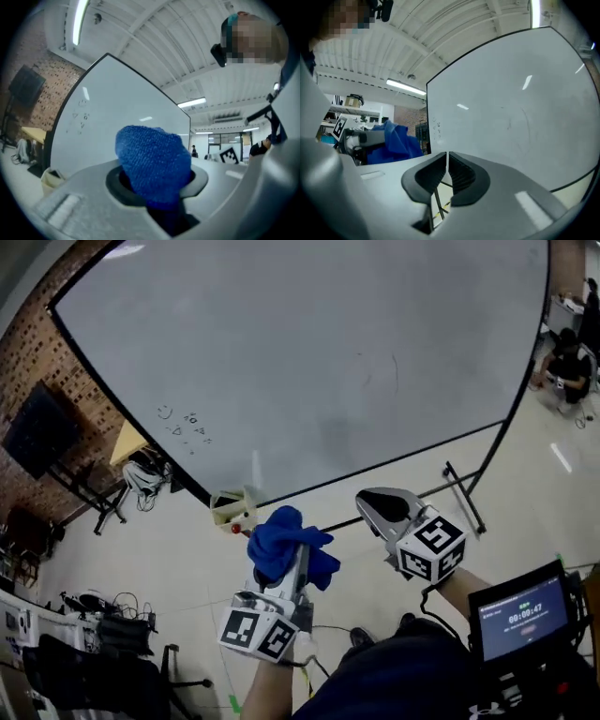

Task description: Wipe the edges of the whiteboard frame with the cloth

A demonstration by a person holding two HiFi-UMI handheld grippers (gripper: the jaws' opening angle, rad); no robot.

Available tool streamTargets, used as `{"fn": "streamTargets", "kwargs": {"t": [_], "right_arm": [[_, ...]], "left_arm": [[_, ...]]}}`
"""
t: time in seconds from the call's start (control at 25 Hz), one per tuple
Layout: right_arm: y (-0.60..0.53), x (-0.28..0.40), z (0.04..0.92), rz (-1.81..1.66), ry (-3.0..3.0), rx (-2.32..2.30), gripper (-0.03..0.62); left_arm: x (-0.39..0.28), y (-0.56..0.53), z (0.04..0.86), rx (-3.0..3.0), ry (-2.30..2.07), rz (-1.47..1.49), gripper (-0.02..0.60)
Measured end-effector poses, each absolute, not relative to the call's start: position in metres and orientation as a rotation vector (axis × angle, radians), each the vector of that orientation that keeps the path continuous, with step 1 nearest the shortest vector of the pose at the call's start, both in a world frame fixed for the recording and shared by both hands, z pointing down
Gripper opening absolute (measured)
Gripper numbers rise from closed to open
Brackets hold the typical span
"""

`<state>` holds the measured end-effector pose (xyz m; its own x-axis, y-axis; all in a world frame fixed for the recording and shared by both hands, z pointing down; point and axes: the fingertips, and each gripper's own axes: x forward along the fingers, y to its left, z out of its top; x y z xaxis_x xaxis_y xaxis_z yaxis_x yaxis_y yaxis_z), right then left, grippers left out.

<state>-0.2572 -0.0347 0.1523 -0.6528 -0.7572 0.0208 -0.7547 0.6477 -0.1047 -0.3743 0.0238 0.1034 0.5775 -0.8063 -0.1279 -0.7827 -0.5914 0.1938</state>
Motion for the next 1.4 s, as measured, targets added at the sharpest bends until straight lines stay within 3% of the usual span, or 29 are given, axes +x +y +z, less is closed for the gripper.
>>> {"fn": "streamTargets", "kwargs": {"t": [0.16, 0.28, 0.48, 0.56, 0.72, 0.84, 1.4], "right_arm": [[-0.030, -0.257, 0.159, -0.137, 2.824, -1.333, 0.023], [-0.023, -0.276, 0.146, -0.104, 2.826, -1.313, 0.023], [-0.002, -0.297, 0.139, -0.032, 2.877, -1.272, 0.021], [0.020, -0.268, 0.157, -0.062, 2.879, -1.297, 0.021], [0.122, -0.123, 0.191, -0.095, 2.783, -1.374, 0.021], [0.164, -0.084, 0.198, -0.086, 2.783, -1.375, 0.021], [0.179, -0.134, 0.224, -0.138, 2.874, -1.354, 0.021]], "left_arm": [[-0.403, 0.031, 0.143, 2.624, -1.464, -0.131, 0.127], [-0.424, 0.036, 0.152, 2.549, -1.477, -0.155, 0.127], [-0.407, 0.047, 0.166, 2.529, -1.375, -0.128, 0.127], [-0.369, 0.068, 0.169, 2.566, -1.329, -0.093, 0.127], [-0.221, 0.158, 0.190, 2.654, -1.217, 0.020, 0.127], [-0.178, 0.196, 0.202, 2.642, -1.204, 0.029, 0.127], [-0.228, 0.220, 0.225, 2.555, -1.223, -0.007, 0.127]]}}
